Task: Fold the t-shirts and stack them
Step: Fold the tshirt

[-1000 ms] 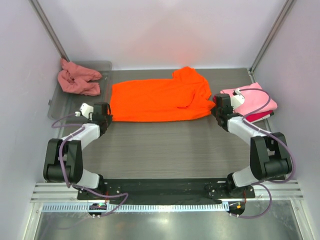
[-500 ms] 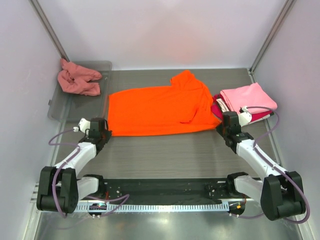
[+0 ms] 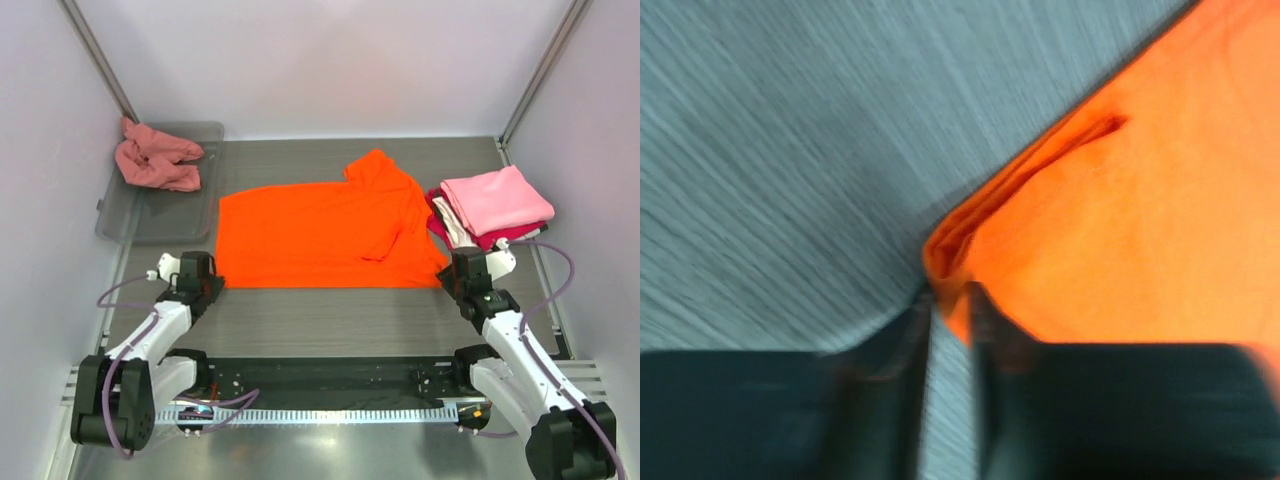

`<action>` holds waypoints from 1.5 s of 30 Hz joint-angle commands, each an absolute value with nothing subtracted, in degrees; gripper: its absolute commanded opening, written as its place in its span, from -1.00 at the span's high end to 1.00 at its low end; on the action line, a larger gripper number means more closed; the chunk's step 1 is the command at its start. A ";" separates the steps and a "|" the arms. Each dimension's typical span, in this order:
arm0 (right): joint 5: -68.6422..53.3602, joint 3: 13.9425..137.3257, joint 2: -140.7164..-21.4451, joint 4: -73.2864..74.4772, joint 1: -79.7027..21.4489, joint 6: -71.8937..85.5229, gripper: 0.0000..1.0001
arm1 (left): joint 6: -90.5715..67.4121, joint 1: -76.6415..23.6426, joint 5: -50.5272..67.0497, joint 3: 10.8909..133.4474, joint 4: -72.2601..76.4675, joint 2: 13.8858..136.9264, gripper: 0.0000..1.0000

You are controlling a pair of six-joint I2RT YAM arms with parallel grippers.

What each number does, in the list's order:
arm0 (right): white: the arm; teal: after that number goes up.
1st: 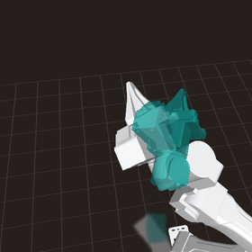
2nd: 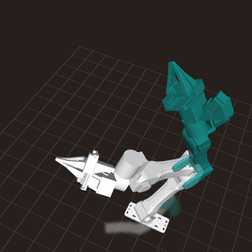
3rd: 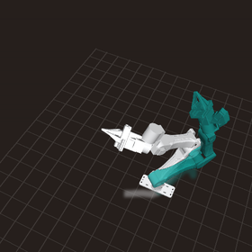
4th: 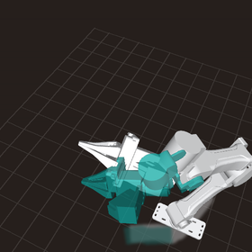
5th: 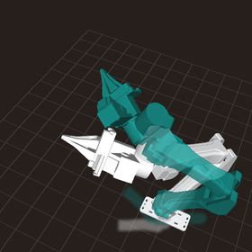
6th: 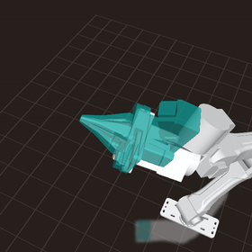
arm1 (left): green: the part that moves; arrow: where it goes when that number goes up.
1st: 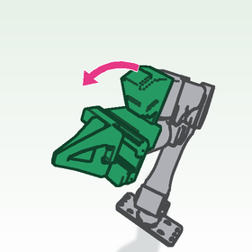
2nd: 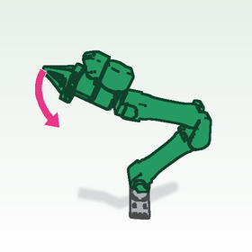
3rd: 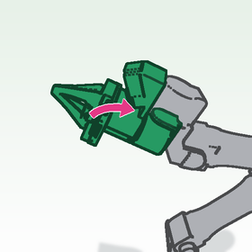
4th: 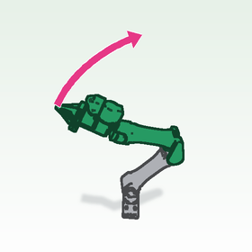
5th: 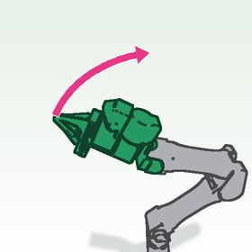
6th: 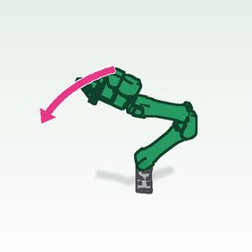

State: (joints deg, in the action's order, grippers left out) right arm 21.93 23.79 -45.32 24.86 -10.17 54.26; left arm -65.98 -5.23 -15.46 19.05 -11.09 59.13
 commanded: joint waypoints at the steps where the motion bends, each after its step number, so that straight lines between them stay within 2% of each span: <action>1: 23.73 25.31 -41.15 26.10 -10.64 51.95 -0.07 | -64.70 -5.27 -17.05 18.54 -13.62 56.52 0.31; 2: 23.99 26.01 -40.52 25.93 -10.81 49.59 -0.24 | -64.17 -5.36 -17.05 18.89 -14.32 55.99 -0.05; 4: 20.33 27.94 -40.95 22.26 -10.81 45.03 -0.24 | -62.76 -5.62 -17.66 19.95 -15.98 53.63 -0.23; 5: 18.65 28.91 -41.74 21.19 -10.81 41.69 -0.11 | -61.27 -5.80 -18.10 20.65 -16.69 52.57 -0.31; 8: 11.62 33.82 -48.39 19.69 -10.99 38.50 0.03 | -58.98 -6.94 -20.46 24.25 -21.33 49.32 -0.36; 11: 6.78 37.87 -53.60 19.60 -11.34 37.09 -0.06 | -57.75 -8.52 -23.02 27.59 -25.21 47.12 -0.43; 15: 4.40 42.26 -63.77 17.23 -11.78 35.60 -0.05 | -54.68 -10.54 -22.07 30.32 -26.02 44.48 -0.51; 24: 7.03 54.03 -82.07 14.68 -11.95 33.93 0.02 | -43.08 -24.07 -16.27 41.30 -16.97 54.04 -0.50; 31: 5.72 63.71 -95.88 15.21 -11.87 34.01 -0.04 | -29.90 -37.42 -6.97 49.91 -4.68 72.81 -0.63; 39: 2.82 68.64 -104.50 15.03 -12.04 35.59 0.00 | -23.65 -41.13 1.74 59.58 3.06 89.29 -0.56; 42: 2.20 67.68 -105.20 14.24 -12.04 35.68 0.15 | -20.67 -41.74 7.11 63.10 3.78 94.89 -0.49; 43: 2.37 67.59 -105.21 14.06 -12.04 35.77 0.34 | -19.70 -41.92 8.60 65.37 3.69 96.31 -0.33; 45: 3.07 67.41 -105.03 13.80 -11.95 35.77 0.65 | -18.29 -42.80 11.86 67.49 3.26 99.99 -0.26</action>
State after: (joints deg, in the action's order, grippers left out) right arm 3.22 66.65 -105.65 16.16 -11.68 35.38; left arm -23.09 -41.52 4.29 63.26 -0.51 96.84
